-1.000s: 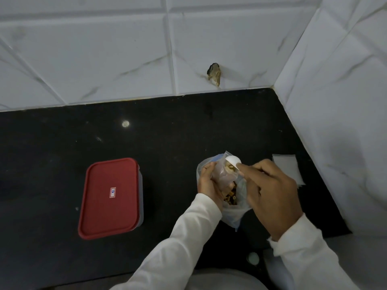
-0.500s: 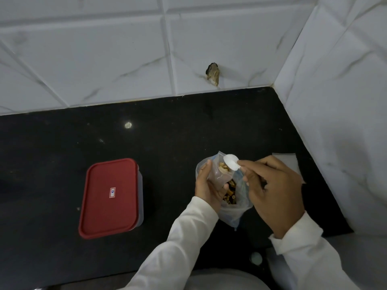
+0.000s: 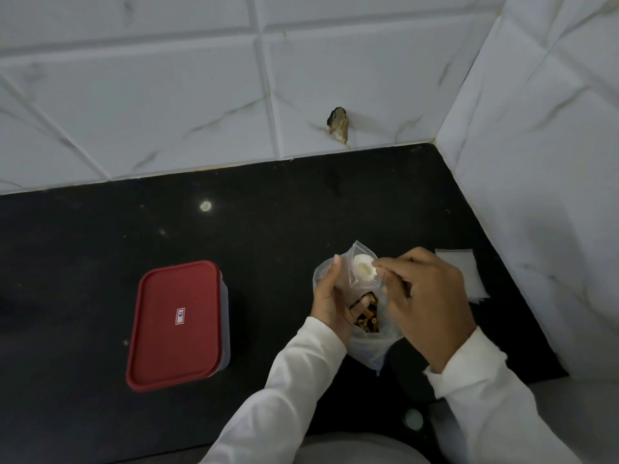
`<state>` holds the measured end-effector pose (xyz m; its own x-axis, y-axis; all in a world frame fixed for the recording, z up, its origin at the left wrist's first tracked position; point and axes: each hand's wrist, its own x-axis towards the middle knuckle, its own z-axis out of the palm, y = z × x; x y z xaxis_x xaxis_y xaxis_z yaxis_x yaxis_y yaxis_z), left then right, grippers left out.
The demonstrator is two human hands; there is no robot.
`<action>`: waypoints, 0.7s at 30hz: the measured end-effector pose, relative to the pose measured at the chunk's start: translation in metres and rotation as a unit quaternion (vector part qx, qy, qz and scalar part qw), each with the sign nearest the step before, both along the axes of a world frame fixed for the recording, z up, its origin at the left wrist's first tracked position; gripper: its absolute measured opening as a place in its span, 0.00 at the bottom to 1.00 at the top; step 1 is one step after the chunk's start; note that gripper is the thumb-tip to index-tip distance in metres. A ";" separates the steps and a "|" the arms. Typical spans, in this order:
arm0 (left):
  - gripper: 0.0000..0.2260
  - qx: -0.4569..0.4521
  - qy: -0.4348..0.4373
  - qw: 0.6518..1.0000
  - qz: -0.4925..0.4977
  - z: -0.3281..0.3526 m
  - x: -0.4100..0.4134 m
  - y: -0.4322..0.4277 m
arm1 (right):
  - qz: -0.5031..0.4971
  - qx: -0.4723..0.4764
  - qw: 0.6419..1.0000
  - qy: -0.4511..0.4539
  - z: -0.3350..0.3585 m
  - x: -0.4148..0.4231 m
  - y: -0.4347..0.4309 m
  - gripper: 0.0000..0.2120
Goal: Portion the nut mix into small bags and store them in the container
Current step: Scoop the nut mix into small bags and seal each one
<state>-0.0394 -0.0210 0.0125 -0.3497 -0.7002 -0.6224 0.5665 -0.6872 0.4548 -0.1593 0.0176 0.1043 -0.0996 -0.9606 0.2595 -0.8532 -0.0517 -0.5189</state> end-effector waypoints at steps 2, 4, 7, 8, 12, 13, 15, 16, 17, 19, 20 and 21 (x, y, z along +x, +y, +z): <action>0.29 0.009 0.009 1.000 0.003 0.003 0.001 0.000 | 0.015 -0.025 0.999 0.032 0.007 0.000 -0.001 0.08; 0.29 0.018 0.019 1.000 0.002 0.005 0.001 0.000 | 0.039 -0.058 0.995 0.076 0.012 0.002 -0.001 0.12; 0.31 0.016 0.037 0.999 0.002 0.004 0.000 -0.001 | 0.052 -0.075 0.990 0.106 0.013 0.006 -0.001 0.18; 0.31 0.011 0.044 0.999 0.000 0.004 0.000 -0.001 | 0.054 -0.077 0.990 0.102 0.011 0.007 0.000 0.18; 0.32 0.012 0.057 0.998 -0.011 0.009 0.000 -0.002 | 0.048 -0.087 0.992 0.071 0.007 0.008 0.004 0.14; 0.32 0.012 0.057 0.998 -0.009 0.008 0.000 -0.002 | 0.037 -0.088 0.994 0.052 0.009 0.008 0.006 0.13; 0.30 0.013 0.049 0.999 0.002 0.008 0.001 -0.003 | 0.004 -0.098 0.995 0.009 0.017 0.006 0.009 0.10; 0.29 0.016 0.045 0.999 0.010 0.010 0.002 -0.003 | -0.017 -0.100 0.995 -0.015 0.021 0.004 0.009 0.09; 0.28 0.021 0.045 0.999 0.021 0.009 0.004 -0.004 | -0.040 -0.099 0.994 -0.039 0.022 0.000 0.008 0.08; 0.25 0.030 0.059 0.997 0.045 0.009 0.011 -0.006 | -0.071 -0.090 0.991 -0.074 0.013 -0.012 0.003 0.07; 0.24 0.033 0.066 0.996 0.055 0.009 0.016 -0.008 | -0.074 -0.076 0.991 -0.085 0.002 -0.018 0.001 0.06; 0.23 0.036 0.069 0.995 0.064 0.007 0.021 -0.010 | -0.070 -0.053 0.992 -0.089 -0.014 -0.022 0.001 0.06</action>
<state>-0.0183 -0.0310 0.0198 -0.3459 -0.7003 -0.6244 0.7046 -0.6333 0.3200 -0.1813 0.0184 0.0908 -0.2840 -0.9021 0.3249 -0.7511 -0.0013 -0.6601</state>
